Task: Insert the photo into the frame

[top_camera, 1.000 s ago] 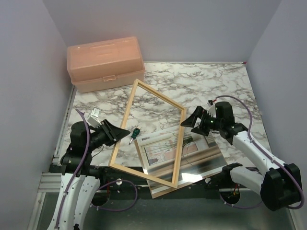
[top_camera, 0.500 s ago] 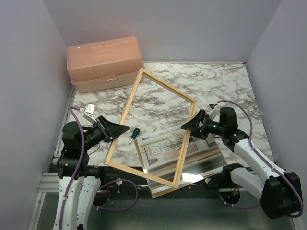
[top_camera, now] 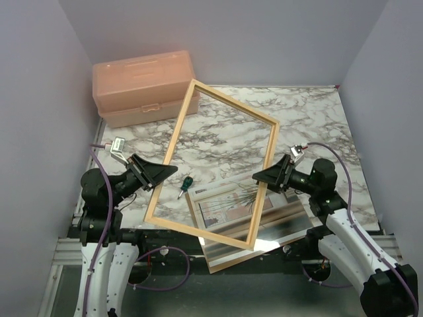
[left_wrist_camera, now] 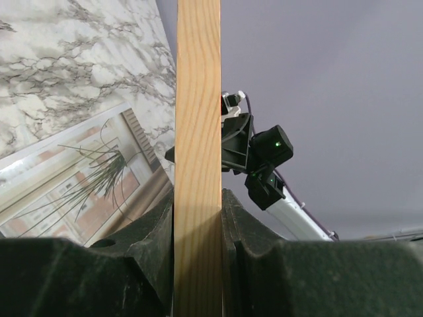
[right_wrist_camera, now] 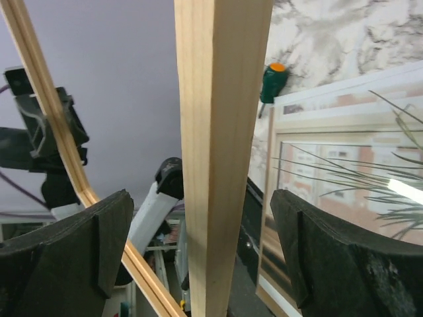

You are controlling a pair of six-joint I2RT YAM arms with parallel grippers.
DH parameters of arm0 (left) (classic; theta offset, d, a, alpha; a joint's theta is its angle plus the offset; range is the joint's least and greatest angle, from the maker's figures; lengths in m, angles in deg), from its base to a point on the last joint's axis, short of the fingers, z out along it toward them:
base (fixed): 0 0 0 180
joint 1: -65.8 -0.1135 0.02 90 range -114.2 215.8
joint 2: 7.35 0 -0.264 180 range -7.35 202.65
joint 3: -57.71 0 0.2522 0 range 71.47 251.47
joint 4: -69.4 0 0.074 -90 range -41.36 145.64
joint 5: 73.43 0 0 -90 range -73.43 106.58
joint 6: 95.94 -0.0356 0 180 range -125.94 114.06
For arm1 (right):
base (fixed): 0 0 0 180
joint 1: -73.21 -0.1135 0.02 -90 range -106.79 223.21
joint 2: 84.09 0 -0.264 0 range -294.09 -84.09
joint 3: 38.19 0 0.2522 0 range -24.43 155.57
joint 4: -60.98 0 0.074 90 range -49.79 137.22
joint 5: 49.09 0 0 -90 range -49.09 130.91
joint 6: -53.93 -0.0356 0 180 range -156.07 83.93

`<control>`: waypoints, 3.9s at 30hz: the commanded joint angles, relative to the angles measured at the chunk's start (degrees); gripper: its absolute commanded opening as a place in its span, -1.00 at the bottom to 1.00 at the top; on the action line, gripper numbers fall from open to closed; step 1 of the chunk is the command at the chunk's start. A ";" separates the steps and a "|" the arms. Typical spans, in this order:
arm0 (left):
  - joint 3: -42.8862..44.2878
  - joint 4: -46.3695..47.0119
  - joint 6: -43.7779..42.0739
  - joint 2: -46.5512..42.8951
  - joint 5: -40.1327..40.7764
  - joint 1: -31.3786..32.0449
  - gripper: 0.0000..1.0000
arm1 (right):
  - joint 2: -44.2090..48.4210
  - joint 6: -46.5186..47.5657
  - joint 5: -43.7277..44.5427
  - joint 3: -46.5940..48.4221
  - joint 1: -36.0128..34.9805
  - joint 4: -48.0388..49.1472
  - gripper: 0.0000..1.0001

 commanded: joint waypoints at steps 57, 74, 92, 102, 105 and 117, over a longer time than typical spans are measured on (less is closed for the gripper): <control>-0.85 -25.19 -28.76 3.97 15.48 -5.78 0.97 | 2.03 9.78 13.22 31.72 0.29 -32.72 -0.99; -5.45 -15.91 -26.68 18.21 21.59 -1.74 0.97 | 0.82 18.61 29.67 44.07 0.29 -52.29 -0.99; 7.61 -12.83 -30.01 47.14 41.97 22.22 0.85 | 0.68 19.20 29.15 42.84 0.25 -54.51 -0.99; 11.60 -13.10 -29.82 60.34 50.18 28.03 0.56 | -0.30 19.28 28.83 42.88 0.29 -53.73 -0.99; 12.71 -12.64 -29.86 63.67 50.81 28.66 0.40 | -1.24 19.44 28.12 43.24 0.34 -53.51 -0.99; 13.38 -12.39 -31.05 67.47 52.90 27.96 -0.30 | -1.66 19.93 27.54 43.36 0.28 -53.30 -0.99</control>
